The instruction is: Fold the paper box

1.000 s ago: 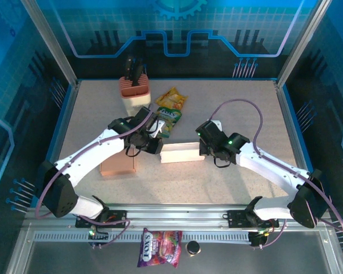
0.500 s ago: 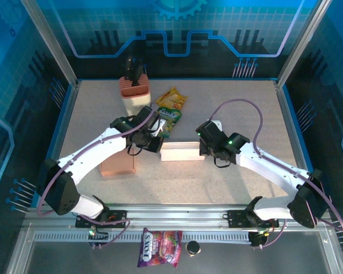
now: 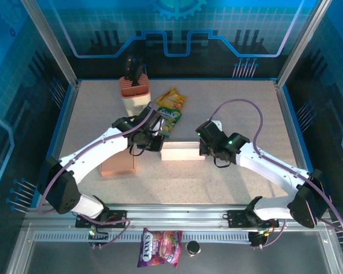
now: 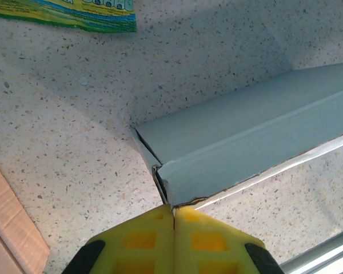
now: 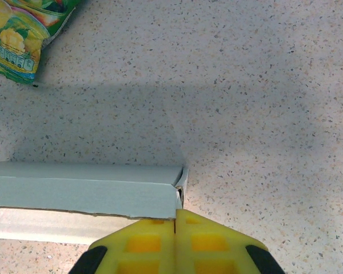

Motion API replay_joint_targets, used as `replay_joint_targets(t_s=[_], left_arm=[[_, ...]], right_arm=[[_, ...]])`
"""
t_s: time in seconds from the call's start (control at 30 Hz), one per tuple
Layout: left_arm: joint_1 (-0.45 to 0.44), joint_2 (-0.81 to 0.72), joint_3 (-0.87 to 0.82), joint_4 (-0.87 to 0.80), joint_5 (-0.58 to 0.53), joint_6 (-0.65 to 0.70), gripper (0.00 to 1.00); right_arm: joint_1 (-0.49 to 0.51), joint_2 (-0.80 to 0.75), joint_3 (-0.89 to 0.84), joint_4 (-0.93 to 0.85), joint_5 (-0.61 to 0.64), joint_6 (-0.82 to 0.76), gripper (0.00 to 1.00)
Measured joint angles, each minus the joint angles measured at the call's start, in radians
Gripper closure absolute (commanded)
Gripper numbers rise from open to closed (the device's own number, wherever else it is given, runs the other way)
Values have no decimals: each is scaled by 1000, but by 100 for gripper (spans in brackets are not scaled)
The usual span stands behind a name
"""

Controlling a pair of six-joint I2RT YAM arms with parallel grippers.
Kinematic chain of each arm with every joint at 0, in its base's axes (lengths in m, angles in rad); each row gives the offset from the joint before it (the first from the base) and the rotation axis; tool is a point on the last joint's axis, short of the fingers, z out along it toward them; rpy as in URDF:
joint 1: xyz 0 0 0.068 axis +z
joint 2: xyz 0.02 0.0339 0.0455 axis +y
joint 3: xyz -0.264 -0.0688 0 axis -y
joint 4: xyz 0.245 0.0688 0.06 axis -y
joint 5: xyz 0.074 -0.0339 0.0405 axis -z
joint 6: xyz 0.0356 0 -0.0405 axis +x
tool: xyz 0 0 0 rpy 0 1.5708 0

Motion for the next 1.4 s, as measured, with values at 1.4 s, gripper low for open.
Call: replay_joint_targets(t_s=[1.4], left_arm=[[-10, 0, -46, 122, -90, -22, 100]], right_arm=[[0, 0, 0, -7, 3, 10, 100]])
